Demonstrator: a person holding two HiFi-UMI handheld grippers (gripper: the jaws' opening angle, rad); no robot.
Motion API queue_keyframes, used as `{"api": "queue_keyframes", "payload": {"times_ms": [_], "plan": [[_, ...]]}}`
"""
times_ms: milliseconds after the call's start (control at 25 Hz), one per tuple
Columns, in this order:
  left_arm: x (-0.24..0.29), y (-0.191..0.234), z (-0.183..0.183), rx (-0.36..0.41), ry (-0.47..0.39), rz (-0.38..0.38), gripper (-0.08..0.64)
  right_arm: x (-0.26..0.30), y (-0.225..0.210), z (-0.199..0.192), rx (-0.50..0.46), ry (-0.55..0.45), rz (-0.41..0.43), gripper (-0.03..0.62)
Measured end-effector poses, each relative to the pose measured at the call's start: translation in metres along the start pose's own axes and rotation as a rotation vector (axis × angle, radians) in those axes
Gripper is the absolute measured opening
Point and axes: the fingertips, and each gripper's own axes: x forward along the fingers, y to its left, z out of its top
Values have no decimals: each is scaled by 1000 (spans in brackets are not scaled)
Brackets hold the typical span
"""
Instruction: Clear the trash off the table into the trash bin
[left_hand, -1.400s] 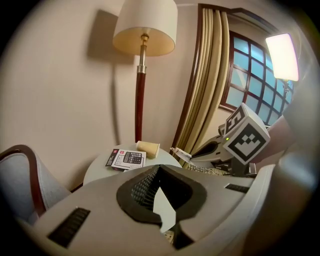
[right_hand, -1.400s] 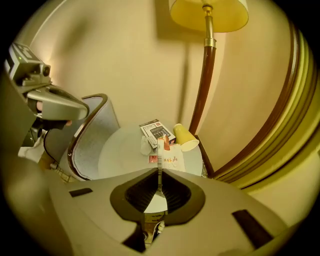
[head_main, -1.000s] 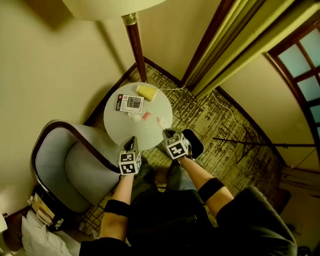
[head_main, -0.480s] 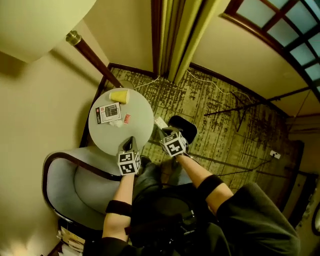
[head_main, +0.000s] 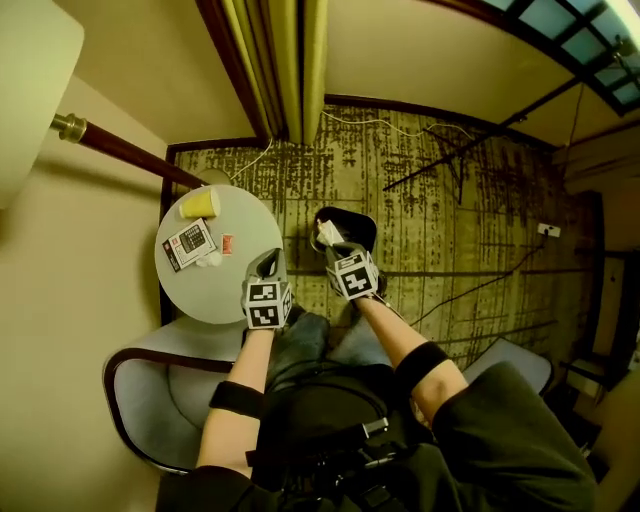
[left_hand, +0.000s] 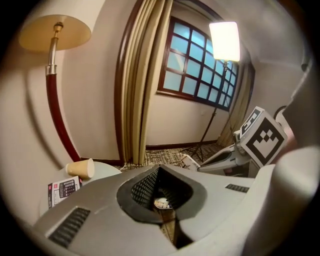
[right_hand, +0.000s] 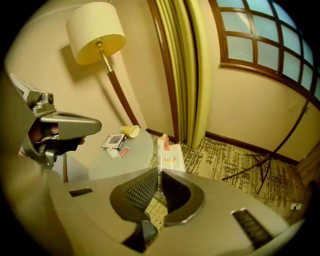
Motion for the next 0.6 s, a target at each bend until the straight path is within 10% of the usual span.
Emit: {"api": "queue_keyframes", "payload": {"times_ms": [600], "plan": [[130,-74,-52,26,133,-115,0,68,-115,-68,190,43,-77,42]]}}
